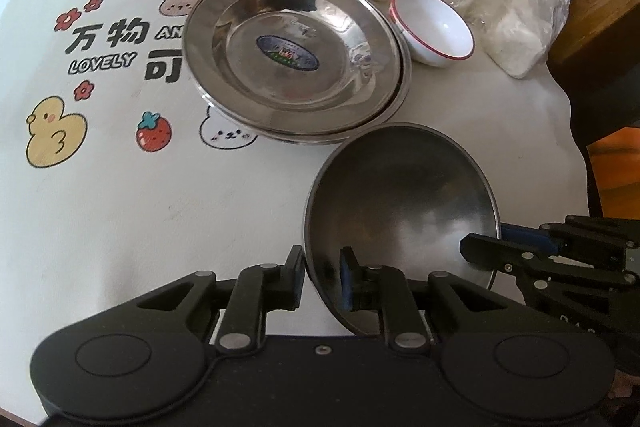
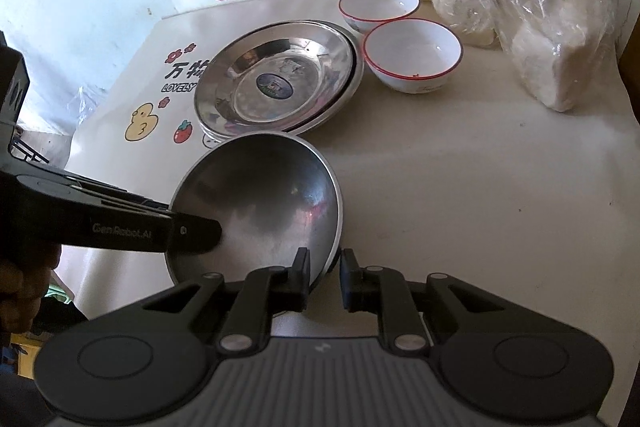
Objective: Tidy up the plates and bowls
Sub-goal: 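Lift the steel bowl with both grippers and carry it beside the plate stack, then lower the steel bowl onto the table and open both grippers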
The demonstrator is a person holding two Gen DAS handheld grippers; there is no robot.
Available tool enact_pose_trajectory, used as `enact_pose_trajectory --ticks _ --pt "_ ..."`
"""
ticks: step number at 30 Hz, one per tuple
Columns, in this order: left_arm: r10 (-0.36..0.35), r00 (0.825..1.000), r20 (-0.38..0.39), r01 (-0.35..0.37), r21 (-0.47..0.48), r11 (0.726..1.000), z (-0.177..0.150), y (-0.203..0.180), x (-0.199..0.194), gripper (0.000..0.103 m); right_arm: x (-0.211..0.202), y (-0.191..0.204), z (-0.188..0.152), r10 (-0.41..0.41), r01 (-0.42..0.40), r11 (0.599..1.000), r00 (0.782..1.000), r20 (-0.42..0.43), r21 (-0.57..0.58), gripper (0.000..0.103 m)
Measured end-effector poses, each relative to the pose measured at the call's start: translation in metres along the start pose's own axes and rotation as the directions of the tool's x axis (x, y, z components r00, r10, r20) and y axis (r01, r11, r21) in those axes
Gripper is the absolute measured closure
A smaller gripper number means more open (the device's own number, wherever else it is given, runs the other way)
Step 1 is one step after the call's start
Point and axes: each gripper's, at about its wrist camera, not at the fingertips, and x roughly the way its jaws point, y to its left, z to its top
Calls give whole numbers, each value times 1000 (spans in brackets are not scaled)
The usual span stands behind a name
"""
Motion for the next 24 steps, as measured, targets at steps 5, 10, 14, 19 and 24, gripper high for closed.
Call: enact_pose_trajectory --ticks 5,10,14,19,24 --pt "0 1000 -8 -1 -6 1000 2 -1 3 81 2 0 1 13 -13 1000 1000 -3 -4 82" --pt "6 1000 -15 -6 -8 1000 0 -1 4 79 2 -1 0 31 -31 999 999 -12 -13 78" --pt "13 1000 -5 -14 -9 1000 1 -3 3 72 3 -1 0 38 -38 999 999 -17 -17 77" --pt "31 999 22 -31 -12 999 0 -1 -7 59 0 -5 1 42 -42 999 999 -11 -15 74" --pt "53 997 52 -51 -35 998 -2 3 -22 36 -7 -10 1 42 -42 999 999 4 0 55"
